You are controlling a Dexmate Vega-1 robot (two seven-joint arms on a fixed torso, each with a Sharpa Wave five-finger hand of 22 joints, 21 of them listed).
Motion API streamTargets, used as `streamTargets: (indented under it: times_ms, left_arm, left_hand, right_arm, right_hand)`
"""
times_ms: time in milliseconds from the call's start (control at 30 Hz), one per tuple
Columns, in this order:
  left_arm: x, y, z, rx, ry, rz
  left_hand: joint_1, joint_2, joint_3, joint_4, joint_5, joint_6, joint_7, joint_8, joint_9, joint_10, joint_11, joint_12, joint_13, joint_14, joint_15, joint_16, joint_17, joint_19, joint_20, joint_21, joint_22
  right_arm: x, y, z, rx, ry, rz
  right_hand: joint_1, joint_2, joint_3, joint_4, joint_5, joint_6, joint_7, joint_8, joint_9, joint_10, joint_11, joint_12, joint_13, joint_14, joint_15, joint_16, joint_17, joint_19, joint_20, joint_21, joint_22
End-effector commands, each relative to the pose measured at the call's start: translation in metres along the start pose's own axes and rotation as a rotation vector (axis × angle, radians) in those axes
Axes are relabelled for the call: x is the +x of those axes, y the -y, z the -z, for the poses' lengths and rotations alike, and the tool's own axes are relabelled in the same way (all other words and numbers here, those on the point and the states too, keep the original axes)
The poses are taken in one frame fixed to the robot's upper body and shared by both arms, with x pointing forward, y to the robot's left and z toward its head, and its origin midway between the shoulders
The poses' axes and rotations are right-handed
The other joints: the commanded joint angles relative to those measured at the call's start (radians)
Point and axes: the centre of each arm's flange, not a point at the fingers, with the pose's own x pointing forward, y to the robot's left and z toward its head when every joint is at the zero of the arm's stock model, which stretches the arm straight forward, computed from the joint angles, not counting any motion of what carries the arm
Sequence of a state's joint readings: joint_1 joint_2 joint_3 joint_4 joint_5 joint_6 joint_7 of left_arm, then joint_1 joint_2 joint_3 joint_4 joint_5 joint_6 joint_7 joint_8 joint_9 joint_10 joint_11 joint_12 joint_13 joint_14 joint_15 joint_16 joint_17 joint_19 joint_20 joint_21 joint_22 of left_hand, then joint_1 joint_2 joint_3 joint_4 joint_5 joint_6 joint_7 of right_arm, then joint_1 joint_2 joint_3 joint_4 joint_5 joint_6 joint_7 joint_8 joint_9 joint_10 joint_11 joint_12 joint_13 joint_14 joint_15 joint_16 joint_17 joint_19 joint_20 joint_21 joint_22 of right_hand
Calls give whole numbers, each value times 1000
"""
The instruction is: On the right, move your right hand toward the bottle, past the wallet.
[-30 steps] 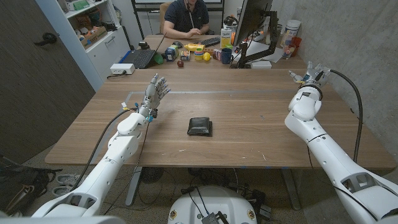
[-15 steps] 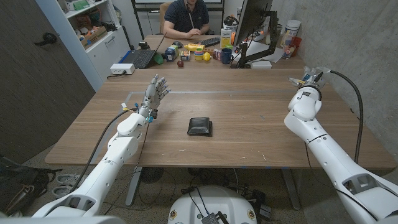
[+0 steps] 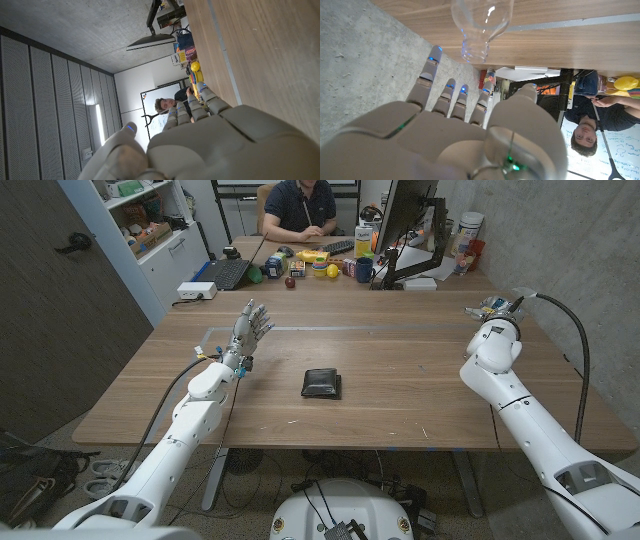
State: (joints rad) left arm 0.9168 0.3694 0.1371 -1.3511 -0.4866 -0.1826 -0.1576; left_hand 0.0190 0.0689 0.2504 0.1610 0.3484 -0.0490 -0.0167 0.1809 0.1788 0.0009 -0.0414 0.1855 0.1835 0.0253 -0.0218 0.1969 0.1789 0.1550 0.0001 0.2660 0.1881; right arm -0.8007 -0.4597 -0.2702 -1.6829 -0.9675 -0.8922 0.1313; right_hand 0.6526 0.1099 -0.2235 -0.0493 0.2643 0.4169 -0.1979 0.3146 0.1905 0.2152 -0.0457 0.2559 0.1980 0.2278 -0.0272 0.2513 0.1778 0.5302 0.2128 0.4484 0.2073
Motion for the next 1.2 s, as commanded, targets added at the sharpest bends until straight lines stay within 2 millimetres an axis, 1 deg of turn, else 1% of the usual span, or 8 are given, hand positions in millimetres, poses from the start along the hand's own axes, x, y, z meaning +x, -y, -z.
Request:
streamTargets:
  times_ms: [33, 67, 100, 133, 233, 467, 567, 1200]
  left_arm:
    - [-3, 0, -2, 0, 9, -2]
    - [-3, 0, -2, 0, 9, -2]
    - [-3, 0, -2, 2, 9, -3]
    - [-3, 0, -2, 1, 10, -1]
    - [-4, 0, -2, 2, 13, -2]
    - [-6, 0, -3, 2, 15, -4]
    - [-7, 1, -3, 1, 15, -5]
    - [-12, 1, -3, 0, 18, -7]
  left_hand:
    - [2, 39, -5, 1, 9, -6, -6, 3, 3, 0, -8, 6, 5, -2, -8, 7, 2, 9, -3, -2, 4]
    - [2, 39, -5, 1, 9, -4, -6, 4, 3, 1, -8, 6, 5, -1, -8, 7, 2, 10, -3, -1, 4]
    - [2, 39, -5, 1, 9, -5, -5, 4, 3, 1, -8, 6, 5, -2, -8, 7, 2, 9, -2, -2, 4]
    - [2, 39, -6, 1, 9, -6, -5, 3, 3, 0, -9, 6, 5, -3, -8, 6, 2, 8, -3, -2, 4]
    - [2, 38, -6, 1, 9, -5, -7, 4, 3, 0, -9, 6, 5, -2, -8, 6, 2, 9, -3, -3, 4]
    - [2, 37, -9, 1, 10, -6, -7, 4, 3, -1, -10, 5, 5, -2, -7, 6, 2, 9, -2, -5, 4]
    - [2, 36, -10, 1, 10, -6, -7, 4, 3, 0, -8, 6, 5, -2, -7, 6, 2, 9, -2, -5, 4]
    - [1, 35, -14, 2, 11, -8, -5, 4, 3, 0, -10, 6, 5, -3, -7, 6, 2, 11, 0, -9, 4]
  right_arm:
    - [0, 2, 0, -10, -6, -38]
    - [0, 2, 0, -10, -6, -38]
    - [-1, 2, 0, -13, -7, -33]
    - [-1, 2, 1, -11, -6, -35]
    - [-2, 3, 1, -13, -4, -33]
    - [-3, 5, 1, -7, -9, -34]
    - [-4, 5, 1, -10, -10, -28]
    - [-8, 5, 3, -11, -2, -33]
  right_hand:
    - [51, 26, 35, -16, -20, 2, -5, -22, 5, 50, 24, 15, 12, 84, -4, 9, 9, 76, -14, 40, 15]
    - [63, 34, 46, -21, -28, 5, -9, -27, 6, 78, 31, 25, 16, 112, -10, 16, 13, 83, -23, 48, 19]
    - [68, 38, 51, -23, -32, 15, -6, -26, 7, 84, 30, 26, 18, 124, -17, 20, 14, 87, -26, 52, 22]
    - [80, 45, 64, -28, -37, 36, -3, -24, 7, 106, 28, 34, 22, 153, -40, 28, 18, 100, -41, 64, 29]
    - [111, 55, 88, -42, -36, 81, 8, -15, 8, 126, 26, 40, 28, 171, -64, 32, 23, 108, -58, 79, 39]
    - [146, 61, 119, -58, -25, 144, 27, 0, 9, 146, 13, 45, 32, 182, -76, 31, 25, 118, -75, 97, 50]
    - [154, 62, 129, -62, -20, 157, 32, 3, 10, 165, 9, 52, 34, 188, -84, 31, 26, 116, -80, 102, 54]
    - [163, 66, 151, -62, -10, 163, 33, 0, 15, 203, 4, 66, 39, 204, -93, 31, 28, 99, -90, 110, 63]
